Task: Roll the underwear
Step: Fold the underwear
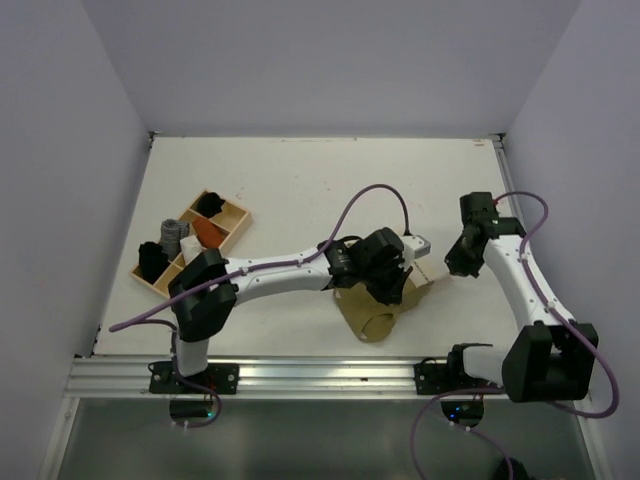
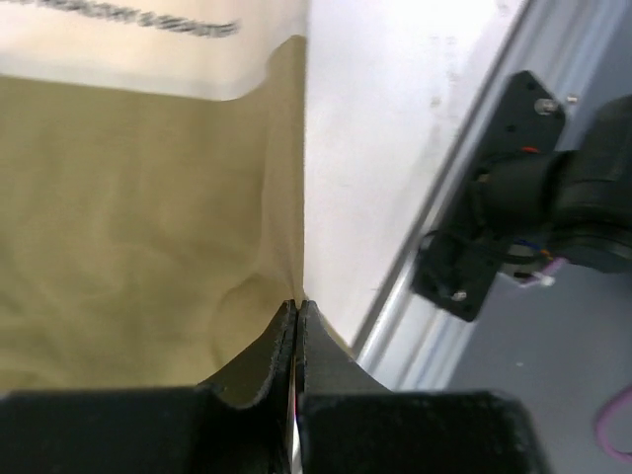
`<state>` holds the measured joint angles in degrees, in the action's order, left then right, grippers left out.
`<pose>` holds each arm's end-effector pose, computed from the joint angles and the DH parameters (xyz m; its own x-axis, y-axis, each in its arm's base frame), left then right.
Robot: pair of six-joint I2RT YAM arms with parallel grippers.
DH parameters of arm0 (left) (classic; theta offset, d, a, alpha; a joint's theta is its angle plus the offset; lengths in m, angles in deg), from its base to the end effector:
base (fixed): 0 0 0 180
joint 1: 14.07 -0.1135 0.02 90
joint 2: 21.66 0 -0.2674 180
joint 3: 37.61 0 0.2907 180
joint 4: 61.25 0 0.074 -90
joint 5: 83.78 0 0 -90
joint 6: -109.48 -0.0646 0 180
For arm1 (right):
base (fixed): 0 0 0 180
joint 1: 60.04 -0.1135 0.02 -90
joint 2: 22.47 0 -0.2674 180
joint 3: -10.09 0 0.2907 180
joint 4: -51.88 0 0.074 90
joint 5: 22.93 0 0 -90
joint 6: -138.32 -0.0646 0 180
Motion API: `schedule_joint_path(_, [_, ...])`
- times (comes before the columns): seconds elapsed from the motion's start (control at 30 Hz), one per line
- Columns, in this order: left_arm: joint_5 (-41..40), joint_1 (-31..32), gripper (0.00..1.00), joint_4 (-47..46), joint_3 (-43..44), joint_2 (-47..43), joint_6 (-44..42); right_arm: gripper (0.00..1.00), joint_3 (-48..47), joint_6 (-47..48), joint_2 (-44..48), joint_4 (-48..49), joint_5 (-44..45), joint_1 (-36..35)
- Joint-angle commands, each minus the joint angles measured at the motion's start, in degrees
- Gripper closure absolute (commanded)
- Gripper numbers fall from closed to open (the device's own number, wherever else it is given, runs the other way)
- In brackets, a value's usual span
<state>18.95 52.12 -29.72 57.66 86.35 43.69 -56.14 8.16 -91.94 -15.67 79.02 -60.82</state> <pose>0.1825 -0.4489 0.2081 -0.6491 0.4802 -0.5900 0.7564 0.4894 -0.4339 0.2618 -0.0098 0.2179 -0.6863 0.6217 -0.3776 0.6508 0.7566 0.0628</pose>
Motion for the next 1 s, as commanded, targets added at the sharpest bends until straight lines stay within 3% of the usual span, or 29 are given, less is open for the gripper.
schedule_joint_path(0.0, [-0.8, -5.0, 1.0, 2.6, -1.8, -2.0, -3.4, 1.0, -6.1, -2.0, -4.2, 5.1, 1.0, -3.6])
schedule_joint_path(0.27, [-5.3, -9.2, 1.0, 5.3, 0.1, 0.0, -9.2, 1.0, -13.4, -3.6, -13.3, 6.3, 2.0, -8.4])
schedule_joint_path(0.97, [-6.5, -18.6, 1.0, 6.7, 4.5, 5.2, -10.3, 1.0, -31.8, -3.7, -31.1, 6.0, 1.2, -11.9])
